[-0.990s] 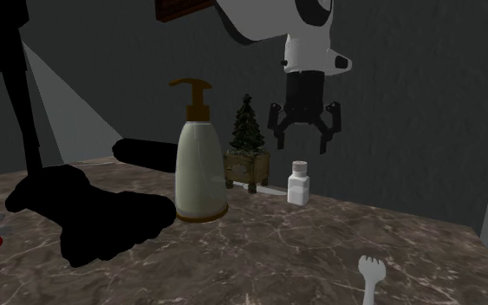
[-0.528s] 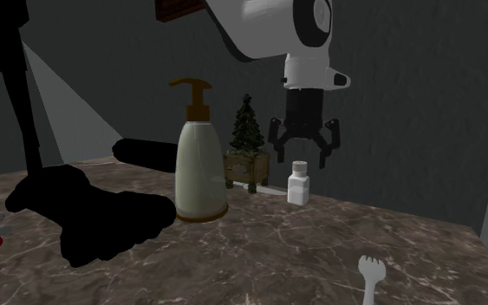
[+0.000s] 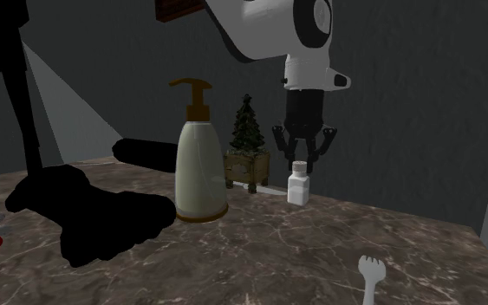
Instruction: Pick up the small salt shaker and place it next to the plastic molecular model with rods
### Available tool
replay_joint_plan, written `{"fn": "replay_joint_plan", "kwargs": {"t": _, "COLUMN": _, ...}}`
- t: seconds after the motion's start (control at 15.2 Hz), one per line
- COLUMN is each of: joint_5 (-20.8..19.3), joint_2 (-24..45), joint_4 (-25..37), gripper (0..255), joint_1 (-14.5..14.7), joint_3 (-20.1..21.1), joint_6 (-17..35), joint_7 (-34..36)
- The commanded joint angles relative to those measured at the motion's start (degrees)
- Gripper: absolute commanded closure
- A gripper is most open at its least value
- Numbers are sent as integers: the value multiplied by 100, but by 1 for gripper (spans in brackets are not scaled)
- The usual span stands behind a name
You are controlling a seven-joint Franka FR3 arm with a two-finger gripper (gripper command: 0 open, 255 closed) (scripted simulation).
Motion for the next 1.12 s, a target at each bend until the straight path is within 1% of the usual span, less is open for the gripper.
{"fn": "replay_joint_plan", "kwargs": {"t": 0.0, "joint_5": 0, "joint_2": 1, "joint_4": -1, "gripper": 255, "joint_1": 0, "joint_3": 0, "joint_6": 0, "joint_7": 0}}
{"fn": "replay_joint_plan", "kwargs": {"t": 0.46, "joint_5": 0, "joint_2": 1, "joint_4": 0, "gripper": 255, "joint_1": 0, "joint_3": 0, "joint_6": 1, "joint_7": 0}}
{"fn": "replay_joint_plan", "kwargs": {"t": 1.06, "joint_5": 25, "joint_2": -184, "joint_4": 415, "gripper": 255, "joint_1": 1, "joint_3": 13, "joint_6": -599, "joint_7": -16}}
